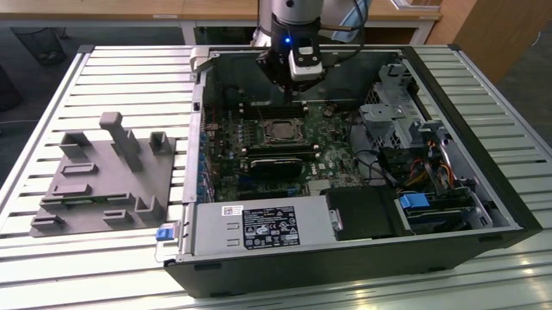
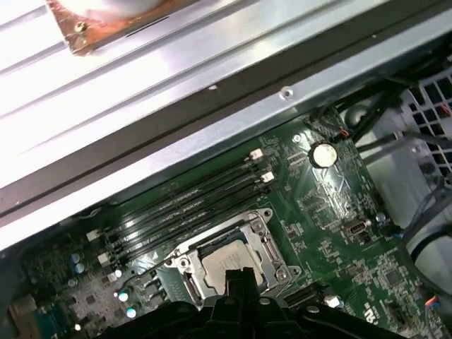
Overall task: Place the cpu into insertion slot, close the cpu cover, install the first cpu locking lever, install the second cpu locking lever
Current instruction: 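Install the first cpu locking lever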
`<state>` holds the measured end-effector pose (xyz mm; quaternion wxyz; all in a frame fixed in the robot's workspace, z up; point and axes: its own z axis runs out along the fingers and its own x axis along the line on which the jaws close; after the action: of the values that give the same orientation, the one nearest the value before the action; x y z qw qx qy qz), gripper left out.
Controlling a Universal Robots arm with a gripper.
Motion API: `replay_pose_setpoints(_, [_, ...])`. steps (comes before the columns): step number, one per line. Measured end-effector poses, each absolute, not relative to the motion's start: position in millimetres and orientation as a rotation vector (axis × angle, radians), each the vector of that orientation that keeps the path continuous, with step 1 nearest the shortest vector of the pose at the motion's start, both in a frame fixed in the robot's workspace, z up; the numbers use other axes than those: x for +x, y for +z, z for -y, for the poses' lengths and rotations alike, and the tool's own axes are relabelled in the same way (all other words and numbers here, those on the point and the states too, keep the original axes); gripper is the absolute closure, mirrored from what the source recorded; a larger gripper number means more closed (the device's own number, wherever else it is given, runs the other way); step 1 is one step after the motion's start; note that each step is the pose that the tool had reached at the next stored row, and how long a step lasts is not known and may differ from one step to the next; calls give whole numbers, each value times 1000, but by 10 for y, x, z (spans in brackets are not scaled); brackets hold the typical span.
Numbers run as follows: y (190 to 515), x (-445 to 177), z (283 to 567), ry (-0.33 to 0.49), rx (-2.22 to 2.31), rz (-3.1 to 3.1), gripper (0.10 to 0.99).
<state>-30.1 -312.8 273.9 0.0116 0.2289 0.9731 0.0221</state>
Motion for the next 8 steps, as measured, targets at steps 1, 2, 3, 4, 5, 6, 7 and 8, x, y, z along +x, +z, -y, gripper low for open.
replay_pose_setpoints(1, [2739,-301,3128,69,691,-3040,980])
replay_pose_setpoints(2, [2739,-301,3128,69,669,-3046,980])
replay_pose_setpoints(3, [2740,-301,3128,70,648,-3051,980])
replay_pose_setpoints(4, [2740,-301,3128,70,635,-3053,980])
replay_pose_setpoints(5, [2740,-301,3128,70,623,-3056,980])
replay_pose_setpoints(6, [2740,-301,3128,70,609,-3059,980])
replay_pose_setpoints(7, [2739,-301,3128,70,593,-3063,980])
replay_pose_setpoints(8, [2740,-301,3128,70,573,-3067,980])
